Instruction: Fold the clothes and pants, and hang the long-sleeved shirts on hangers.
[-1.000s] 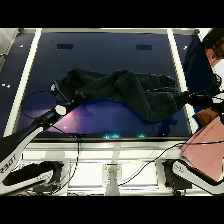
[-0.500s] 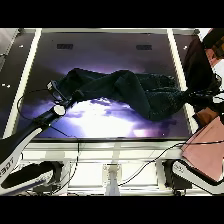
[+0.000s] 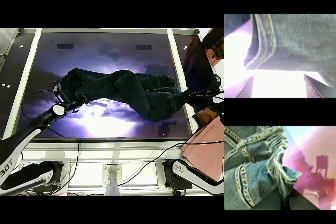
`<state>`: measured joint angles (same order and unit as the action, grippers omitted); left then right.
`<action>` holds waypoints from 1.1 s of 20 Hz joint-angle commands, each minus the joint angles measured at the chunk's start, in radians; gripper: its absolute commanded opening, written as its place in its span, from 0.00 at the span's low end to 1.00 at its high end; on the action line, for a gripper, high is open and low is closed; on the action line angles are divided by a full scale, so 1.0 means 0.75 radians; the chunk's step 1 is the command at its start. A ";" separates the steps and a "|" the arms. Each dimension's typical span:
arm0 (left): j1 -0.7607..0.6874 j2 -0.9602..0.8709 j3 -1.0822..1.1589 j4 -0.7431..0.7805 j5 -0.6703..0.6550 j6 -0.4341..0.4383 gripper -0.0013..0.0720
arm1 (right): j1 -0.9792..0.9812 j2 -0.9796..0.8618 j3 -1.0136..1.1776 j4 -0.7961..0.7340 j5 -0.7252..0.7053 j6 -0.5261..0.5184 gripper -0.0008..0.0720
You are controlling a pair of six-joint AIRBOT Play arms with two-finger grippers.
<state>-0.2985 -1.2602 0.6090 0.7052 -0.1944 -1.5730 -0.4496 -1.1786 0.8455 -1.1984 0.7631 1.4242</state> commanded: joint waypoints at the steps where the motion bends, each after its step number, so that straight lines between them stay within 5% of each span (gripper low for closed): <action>1: 0.003 -0.026 0.000 -0.005 -0.019 -0.113 0.98 | -0.001 -0.001 0.000 0.002 0.009 -0.001 0.09; 7: -0.002 -0.103 0.000 -0.005 0.136 -0.210 0.96 | -0.001 -0.001 0.000 0.001 -0.002 -0.001 0.09; 8: -0.002 -0.104 0.000 -0.005 0.188 -0.229 0.87 | -0.001 -0.001 0.000 0.002 -0.007 -0.001 0.09; 13: -0.001 -0.104 0.001 -0.005 0.290 -0.228 0.06 | -0.001 -0.001 0.000 0.002 -0.023 -0.001 0.09; 22: 0.036 0.024 0.006 0.071 0.281 -0.227 0.06 | -0.001 0.001 0.028 0.002 0.014 -0.001 0.09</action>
<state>-0.2844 -1.2793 0.6121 0.7326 0.0372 -1.7439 -0.4496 -1.1786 0.8562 -1.1973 0.7601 1.4239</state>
